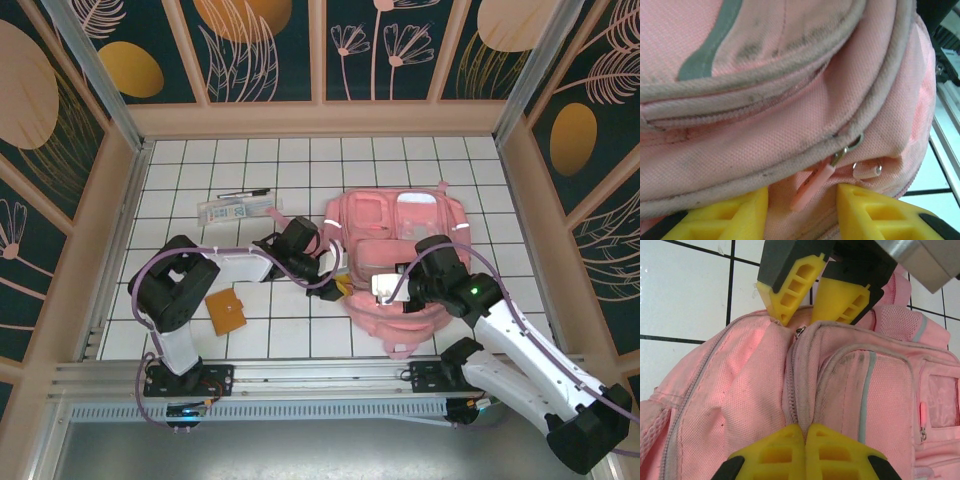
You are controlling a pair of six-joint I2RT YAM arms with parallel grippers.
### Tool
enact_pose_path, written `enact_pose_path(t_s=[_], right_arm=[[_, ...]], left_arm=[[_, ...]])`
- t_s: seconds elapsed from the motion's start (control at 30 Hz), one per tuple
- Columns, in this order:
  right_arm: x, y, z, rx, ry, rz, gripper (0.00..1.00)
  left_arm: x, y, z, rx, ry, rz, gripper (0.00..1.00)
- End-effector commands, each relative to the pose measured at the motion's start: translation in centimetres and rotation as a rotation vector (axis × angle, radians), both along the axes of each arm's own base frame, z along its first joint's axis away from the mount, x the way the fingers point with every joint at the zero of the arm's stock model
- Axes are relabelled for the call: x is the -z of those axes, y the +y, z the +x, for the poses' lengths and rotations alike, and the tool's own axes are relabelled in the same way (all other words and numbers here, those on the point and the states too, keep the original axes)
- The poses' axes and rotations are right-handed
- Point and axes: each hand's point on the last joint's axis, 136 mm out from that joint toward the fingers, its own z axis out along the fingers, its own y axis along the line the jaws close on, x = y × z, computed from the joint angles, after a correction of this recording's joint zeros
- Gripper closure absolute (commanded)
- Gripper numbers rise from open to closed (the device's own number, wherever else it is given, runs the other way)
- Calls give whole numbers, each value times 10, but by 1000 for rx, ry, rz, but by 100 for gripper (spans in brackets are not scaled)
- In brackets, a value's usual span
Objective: Pack books, pencil case, and school supplies into a backpack
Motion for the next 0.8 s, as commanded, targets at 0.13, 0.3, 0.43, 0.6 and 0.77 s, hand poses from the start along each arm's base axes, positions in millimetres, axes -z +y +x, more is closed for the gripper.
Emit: enact_pose_path(t_s=[0.13,0.3,0.43,0.6,0.77], right_arm=[[-33,22,-1,-79,-84,119,100],[-26,19,-5,-82,-74,90,100],[-14,11,-8,-89,-67,34,100],[7,-1,-20,-114,-38,-52,100],[20,-6,-30,-138,-20,-96,100]], left_arm=[[-27,-10,-15,82,35,-128,67],[-28,-2,-23,108,10,-113,94],[-21,4,-16,84,-45,-47,100],[-13,25,20,-72,-55,9,100],[-23,51,67,-274,-95,40,100]])
